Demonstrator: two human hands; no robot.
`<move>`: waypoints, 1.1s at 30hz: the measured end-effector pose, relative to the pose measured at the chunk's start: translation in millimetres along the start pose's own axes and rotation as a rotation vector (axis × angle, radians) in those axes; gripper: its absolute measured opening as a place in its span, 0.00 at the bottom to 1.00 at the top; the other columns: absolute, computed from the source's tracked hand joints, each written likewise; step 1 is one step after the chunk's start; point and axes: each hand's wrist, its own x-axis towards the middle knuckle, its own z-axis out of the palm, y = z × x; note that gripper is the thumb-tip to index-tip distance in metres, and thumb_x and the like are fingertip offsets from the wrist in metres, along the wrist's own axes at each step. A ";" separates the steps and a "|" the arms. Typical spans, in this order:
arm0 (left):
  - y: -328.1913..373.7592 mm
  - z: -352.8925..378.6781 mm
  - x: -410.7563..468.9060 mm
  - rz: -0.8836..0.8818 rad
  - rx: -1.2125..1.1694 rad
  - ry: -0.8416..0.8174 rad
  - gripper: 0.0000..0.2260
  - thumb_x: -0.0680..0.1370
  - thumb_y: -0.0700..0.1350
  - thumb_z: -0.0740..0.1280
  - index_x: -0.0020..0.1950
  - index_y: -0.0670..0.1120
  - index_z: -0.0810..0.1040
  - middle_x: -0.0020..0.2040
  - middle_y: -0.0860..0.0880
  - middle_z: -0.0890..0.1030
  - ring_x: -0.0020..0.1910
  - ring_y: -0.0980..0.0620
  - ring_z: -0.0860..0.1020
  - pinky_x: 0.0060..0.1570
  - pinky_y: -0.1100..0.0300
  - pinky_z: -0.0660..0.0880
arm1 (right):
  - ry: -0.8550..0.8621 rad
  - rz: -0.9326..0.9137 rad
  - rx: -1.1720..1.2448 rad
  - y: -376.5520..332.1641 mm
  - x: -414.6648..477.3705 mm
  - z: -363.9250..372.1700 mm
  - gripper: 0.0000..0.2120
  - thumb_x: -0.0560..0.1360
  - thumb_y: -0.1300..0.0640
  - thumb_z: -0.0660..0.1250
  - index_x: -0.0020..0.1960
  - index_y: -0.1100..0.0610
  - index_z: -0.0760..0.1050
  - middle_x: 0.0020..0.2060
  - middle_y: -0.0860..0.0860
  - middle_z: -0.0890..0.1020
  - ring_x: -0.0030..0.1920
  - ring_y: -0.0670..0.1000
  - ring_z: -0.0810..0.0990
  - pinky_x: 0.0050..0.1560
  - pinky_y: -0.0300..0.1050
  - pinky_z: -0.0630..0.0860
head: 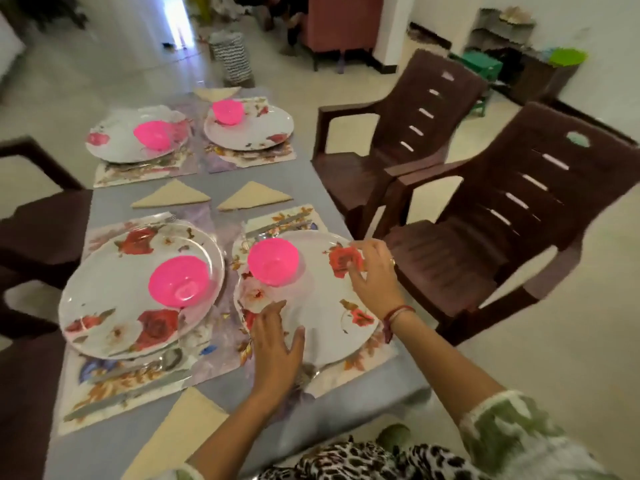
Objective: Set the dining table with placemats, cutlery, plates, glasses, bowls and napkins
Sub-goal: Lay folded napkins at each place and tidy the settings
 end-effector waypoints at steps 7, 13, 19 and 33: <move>-2.2 23.0 10.4 -0.184 0.065 0.231 0.24 0.74 0.55 0.58 0.66 0.44 0.69 0.62 0.43 0.71 0.62 0.42 0.68 0.62 0.43 0.68 | -0.272 -0.057 0.043 46.0 112.4 39.5 0.16 0.75 0.63 0.65 0.63 0.62 0.73 0.58 0.60 0.72 0.61 0.58 0.71 0.61 0.39 0.62; 14.6 63.7 16.3 -0.404 0.151 0.425 0.26 0.74 0.56 0.57 0.68 0.46 0.69 0.66 0.45 0.70 0.64 0.44 0.65 0.65 0.46 0.62 | -0.532 -0.145 0.010 82.4 205.3 80.5 0.16 0.77 0.62 0.63 0.64 0.61 0.72 0.62 0.59 0.72 0.64 0.57 0.70 0.64 0.43 0.63; 28.2 78.1 21.6 -0.586 0.264 0.575 0.28 0.74 0.57 0.56 0.69 0.41 0.68 0.69 0.40 0.68 0.70 0.39 0.63 0.70 0.41 0.59 | -0.732 -0.293 -0.149 75.6 266.3 124.9 0.21 0.79 0.61 0.60 0.71 0.61 0.65 0.68 0.60 0.67 0.68 0.59 0.66 0.68 0.47 0.60; 18.8 90.1 -37.8 -1.135 0.403 0.625 0.21 0.80 0.51 0.61 0.71 0.44 0.65 0.72 0.39 0.62 0.71 0.37 0.61 0.68 0.41 0.60 | -0.820 -0.360 -0.397 58.2 292.2 152.2 0.14 0.77 0.58 0.63 0.60 0.60 0.76 0.57 0.62 0.76 0.57 0.63 0.75 0.56 0.52 0.74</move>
